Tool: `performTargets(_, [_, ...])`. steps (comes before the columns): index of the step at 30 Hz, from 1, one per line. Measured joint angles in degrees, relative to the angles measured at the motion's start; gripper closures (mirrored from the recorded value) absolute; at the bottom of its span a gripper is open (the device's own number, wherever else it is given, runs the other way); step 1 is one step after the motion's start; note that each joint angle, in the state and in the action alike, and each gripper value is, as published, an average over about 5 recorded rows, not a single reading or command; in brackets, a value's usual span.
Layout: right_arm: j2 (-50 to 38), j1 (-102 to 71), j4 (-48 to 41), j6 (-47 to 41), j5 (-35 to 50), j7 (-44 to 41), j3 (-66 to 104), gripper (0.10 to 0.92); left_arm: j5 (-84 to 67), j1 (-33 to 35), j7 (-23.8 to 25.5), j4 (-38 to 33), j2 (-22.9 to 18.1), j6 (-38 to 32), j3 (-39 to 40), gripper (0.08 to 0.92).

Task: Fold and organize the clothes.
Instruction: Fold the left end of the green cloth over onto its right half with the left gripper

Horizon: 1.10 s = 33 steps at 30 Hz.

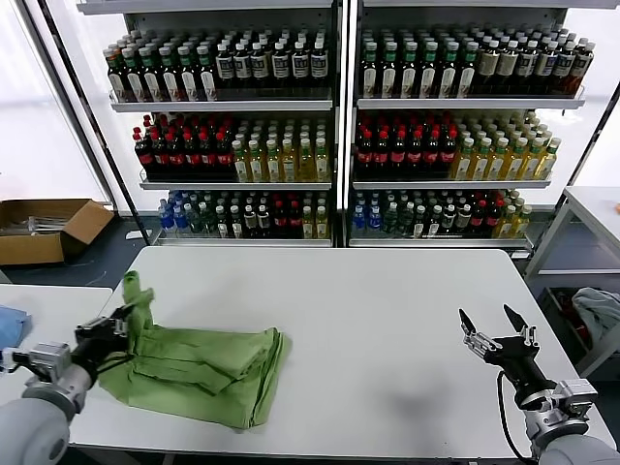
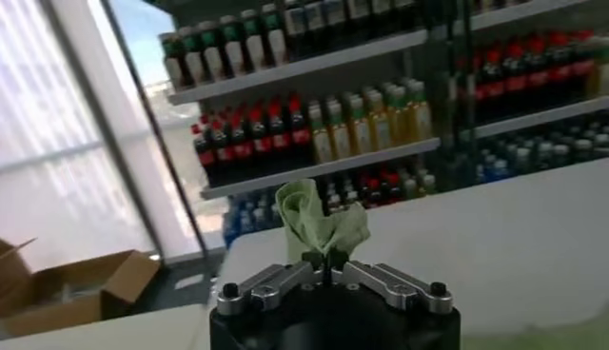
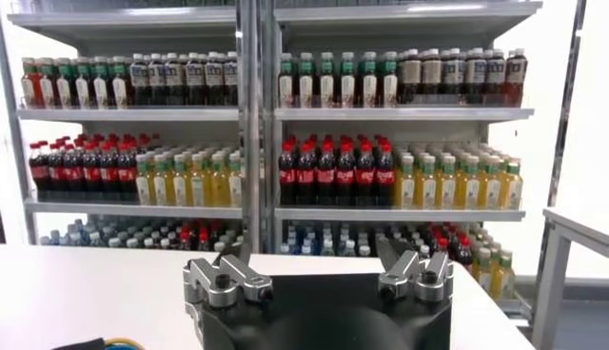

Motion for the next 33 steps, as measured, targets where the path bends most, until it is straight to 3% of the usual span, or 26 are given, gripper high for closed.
performTargets(11, [0.58,-1.23,0.39,0.1,-0.92,-0.32,-0.62,0.203,5.1,0.42,-0.29,-3.89,-5.24,1.4,10.89,0.901])
performTargets(26, [1.57,-1.99,1.44,-0.11,-2.81,-0.22,-2.63,0.203,2.81,-4.33,-5.24,-1.78,-14.27,4.16,24.31,0.895])
performTargets(33, [2.26,-1.54,1.35,-0.18,-3.77,-0.04,-3.67,0.203,-0.78,-5.79,-7.16,-2.54,-17.12,4.53,27.36,0.749])
